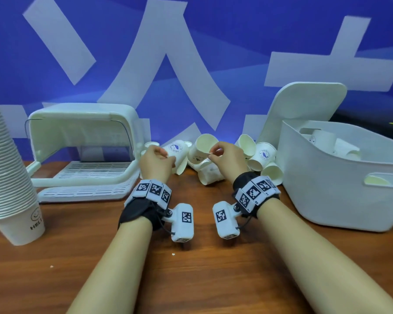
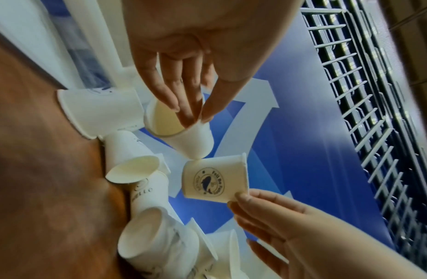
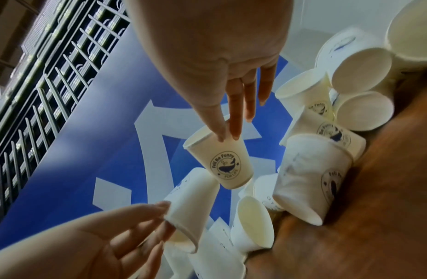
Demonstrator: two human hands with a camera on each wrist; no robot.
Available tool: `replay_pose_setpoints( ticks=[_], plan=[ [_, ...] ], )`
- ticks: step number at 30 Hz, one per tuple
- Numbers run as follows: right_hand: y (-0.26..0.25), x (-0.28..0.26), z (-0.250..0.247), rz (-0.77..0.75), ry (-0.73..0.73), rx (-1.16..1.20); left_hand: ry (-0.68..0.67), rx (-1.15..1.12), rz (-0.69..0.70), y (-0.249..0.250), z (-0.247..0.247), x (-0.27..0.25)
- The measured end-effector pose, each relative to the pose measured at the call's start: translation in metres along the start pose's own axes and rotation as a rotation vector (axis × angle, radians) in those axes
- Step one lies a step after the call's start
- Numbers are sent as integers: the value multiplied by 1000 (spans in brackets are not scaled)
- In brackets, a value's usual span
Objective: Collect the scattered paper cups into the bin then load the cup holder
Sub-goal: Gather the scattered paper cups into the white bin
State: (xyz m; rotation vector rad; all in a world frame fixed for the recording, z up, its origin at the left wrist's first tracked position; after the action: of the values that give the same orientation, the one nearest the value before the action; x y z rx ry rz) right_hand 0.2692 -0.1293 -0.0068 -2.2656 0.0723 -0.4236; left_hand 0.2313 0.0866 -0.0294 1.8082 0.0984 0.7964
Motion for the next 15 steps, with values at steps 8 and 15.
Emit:
replay_pose_setpoints(
  ticks=[8,15],
  plan=[
    [-4,-13,-100,-51,141,49,98,-152,68,58,26,-24],
    [22,-21,-194,-58,330,-72,-6,-270,112,125,92,-48]
  ],
)
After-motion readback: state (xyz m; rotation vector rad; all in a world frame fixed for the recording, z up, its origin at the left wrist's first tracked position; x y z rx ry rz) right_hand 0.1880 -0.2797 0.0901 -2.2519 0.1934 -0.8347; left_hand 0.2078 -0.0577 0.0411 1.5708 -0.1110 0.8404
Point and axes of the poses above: each hand's wrist, its own x-axis towards the middle knuckle, its own z-axis out of the palm, y = z × x, the point moved 7 cm from there along x, towards the middle knuckle, and after that the axes turned 14 degrees about z, right-handed, at the moved point
